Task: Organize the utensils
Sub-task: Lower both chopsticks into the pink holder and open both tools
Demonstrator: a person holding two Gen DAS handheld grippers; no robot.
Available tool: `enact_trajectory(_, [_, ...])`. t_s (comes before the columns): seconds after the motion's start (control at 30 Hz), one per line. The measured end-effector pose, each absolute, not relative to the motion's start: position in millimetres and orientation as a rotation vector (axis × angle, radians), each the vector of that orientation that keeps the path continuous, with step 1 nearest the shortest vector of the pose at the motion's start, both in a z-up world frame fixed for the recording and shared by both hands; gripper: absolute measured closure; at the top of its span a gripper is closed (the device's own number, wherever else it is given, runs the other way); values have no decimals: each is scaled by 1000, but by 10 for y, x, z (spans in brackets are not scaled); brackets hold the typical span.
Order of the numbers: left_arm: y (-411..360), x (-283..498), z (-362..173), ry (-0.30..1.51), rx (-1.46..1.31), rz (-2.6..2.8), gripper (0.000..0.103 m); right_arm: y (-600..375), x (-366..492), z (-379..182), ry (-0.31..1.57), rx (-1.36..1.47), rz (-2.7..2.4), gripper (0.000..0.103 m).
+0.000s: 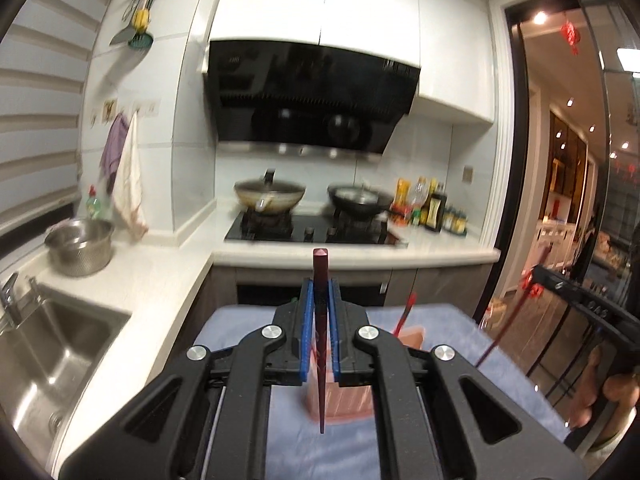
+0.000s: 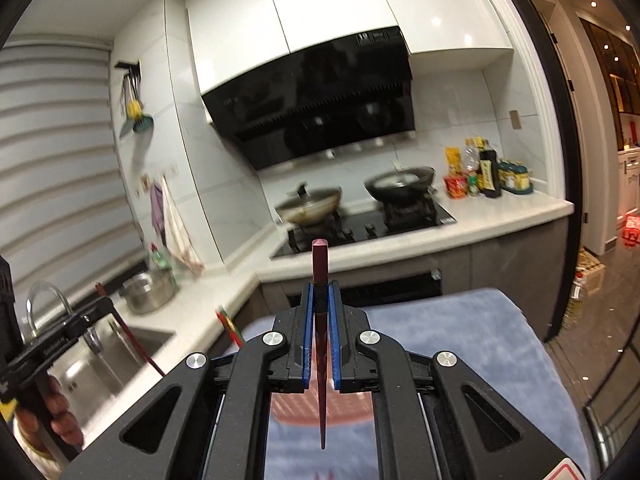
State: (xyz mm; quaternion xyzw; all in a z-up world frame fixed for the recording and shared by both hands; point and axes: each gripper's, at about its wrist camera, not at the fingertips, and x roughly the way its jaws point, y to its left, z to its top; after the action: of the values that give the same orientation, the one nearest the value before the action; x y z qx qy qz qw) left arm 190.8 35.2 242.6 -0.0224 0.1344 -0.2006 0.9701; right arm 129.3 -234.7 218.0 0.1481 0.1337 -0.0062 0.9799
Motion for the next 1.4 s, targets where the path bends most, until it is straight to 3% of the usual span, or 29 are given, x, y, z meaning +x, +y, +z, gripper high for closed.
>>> enact_trajectory(0.3, [98, 2368, 2719, 188, -88, -444, 96, -2298, 2033, 2358, 229, 347, 26, 96])
enact_trajectory(0.8, [-79, 2845, 2046, 342, -94, -447, 96, -2231, 2574, 1666, 386, 318, -15, 96])
enact_trajectory(0.87, [-70, 2840, 1999, 358, -96, -439, 95, -2225, 2534, 1647, 378, 300, -43, 91])
enact_trajectory(0.93, [-40, 2812, 1977, 358, -99, -420, 83, -2233, 2466, 1672, 362, 288, -72, 75])
enact_trajectory(0.97, [-22, 2797, 1971, 359, -102, -402, 63, -2243, 2409, 1692, 348, 285, -80, 63])
enact_trajectory(1.0, [6, 2770, 1968, 351, -109, -381, 50, -2253, 2369, 1706, 336, 287, -85, 59])
enact_trajectory(1.23, [196, 2364, 1943, 339, -72, -333, 47, -2227, 1904, 1790, 333, 243, -105, 58])
enact_trajectory(1.4, [312, 1931, 1619, 403, 4, -314, 42, -2062, 1330, 1521, 427, 160, -105, 58])
